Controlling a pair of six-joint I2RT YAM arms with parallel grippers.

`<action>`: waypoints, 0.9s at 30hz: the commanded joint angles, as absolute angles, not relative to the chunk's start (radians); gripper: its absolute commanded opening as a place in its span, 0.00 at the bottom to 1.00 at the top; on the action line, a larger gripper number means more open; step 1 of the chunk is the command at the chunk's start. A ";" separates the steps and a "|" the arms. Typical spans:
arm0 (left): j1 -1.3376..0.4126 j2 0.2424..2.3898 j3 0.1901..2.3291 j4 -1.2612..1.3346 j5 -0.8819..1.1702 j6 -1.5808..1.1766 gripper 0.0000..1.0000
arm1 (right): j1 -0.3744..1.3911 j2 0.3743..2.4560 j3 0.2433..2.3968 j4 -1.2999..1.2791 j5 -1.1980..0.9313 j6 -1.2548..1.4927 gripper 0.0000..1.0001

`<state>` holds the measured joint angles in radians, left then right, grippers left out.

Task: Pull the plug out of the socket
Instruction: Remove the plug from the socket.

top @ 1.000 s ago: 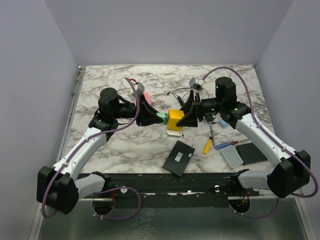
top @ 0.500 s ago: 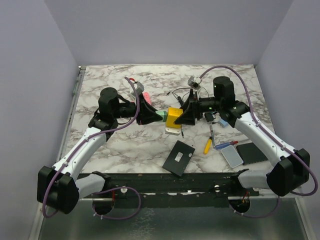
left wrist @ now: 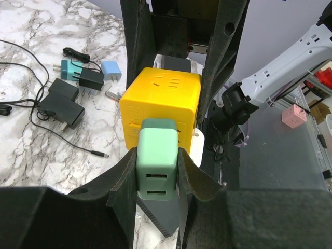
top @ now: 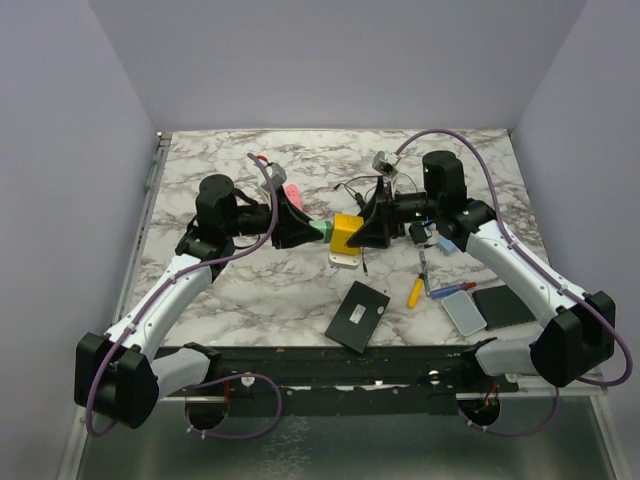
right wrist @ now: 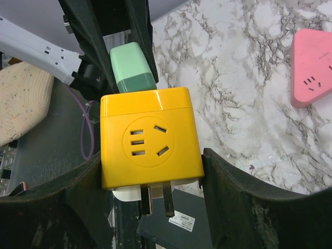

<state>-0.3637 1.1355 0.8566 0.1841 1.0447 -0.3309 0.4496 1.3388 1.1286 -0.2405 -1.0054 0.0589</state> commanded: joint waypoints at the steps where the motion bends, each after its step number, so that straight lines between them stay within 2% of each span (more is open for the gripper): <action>1: -0.360 1.126 0.871 0.189 1.075 -0.310 0.00 | 0.431 1.312 1.119 -0.195 -1.085 0.045 0.00; 11: -0.357 1.123 0.874 0.181 1.078 -0.305 0.00 | 0.431 1.292 1.129 -0.215 -1.278 0.009 0.01; 21: -0.358 1.124 0.874 0.180 1.075 -0.302 0.00 | 0.431 1.281 1.131 -0.215 -1.247 0.025 0.01; 27: -0.357 1.125 0.874 0.180 1.077 -0.304 0.00 | 0.431 1.291 1.138 -0.230 -1.150 0.040 0.01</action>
<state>-0.3656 1.1286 0.8593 0.1921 1.0912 -0.3317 0.4263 1.3293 1.1149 -0.2348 -1.1458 0.0101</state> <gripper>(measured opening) 0.312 0.668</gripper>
